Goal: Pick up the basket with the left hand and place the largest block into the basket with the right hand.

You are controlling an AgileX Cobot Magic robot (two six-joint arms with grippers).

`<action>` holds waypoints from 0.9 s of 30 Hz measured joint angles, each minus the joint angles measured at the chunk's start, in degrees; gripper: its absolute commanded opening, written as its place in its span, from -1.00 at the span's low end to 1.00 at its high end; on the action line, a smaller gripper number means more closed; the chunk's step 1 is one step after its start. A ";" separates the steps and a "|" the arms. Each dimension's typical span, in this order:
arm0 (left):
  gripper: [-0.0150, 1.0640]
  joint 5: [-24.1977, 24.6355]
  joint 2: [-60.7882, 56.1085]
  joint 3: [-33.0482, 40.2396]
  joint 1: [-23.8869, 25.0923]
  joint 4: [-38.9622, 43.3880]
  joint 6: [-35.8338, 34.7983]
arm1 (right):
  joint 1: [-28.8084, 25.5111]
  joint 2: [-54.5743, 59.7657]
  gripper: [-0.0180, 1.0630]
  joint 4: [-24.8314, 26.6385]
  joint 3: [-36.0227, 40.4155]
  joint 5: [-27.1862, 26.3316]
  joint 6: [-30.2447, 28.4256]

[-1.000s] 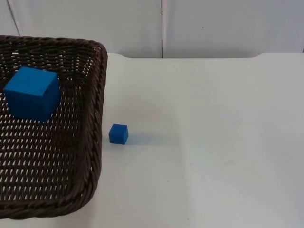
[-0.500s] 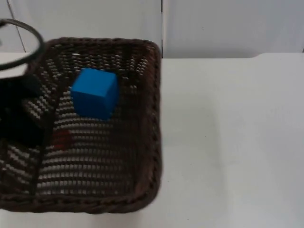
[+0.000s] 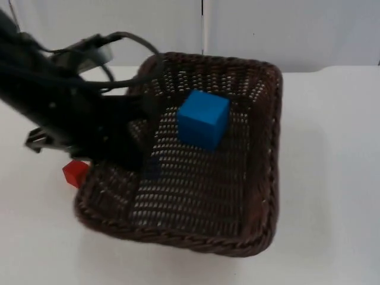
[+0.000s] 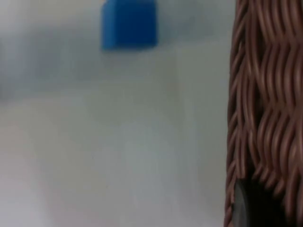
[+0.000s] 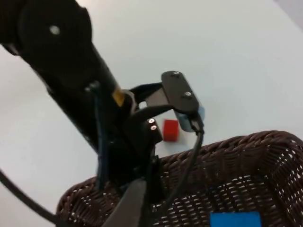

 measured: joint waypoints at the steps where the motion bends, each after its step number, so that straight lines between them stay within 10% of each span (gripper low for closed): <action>1: -0.98 -0.13 2.08 -1.86 -0.79 -0.27 0.00 | -0.15 -1.03 0.73 -1.90 0.00 0.37 1.52; 21: -0.97 -5.57 17.91 -13.64 -8.45 -8.82 0.49 | -0.92 -9.52 0.73 -13.39 4.76 -0.89 9.86; 27: -0.49 -6.18 18.01 -13.64 -8.50 -9.04 0.49 | -0.92 -9.52 0.73 -13.52 6.80 -2.72 10.49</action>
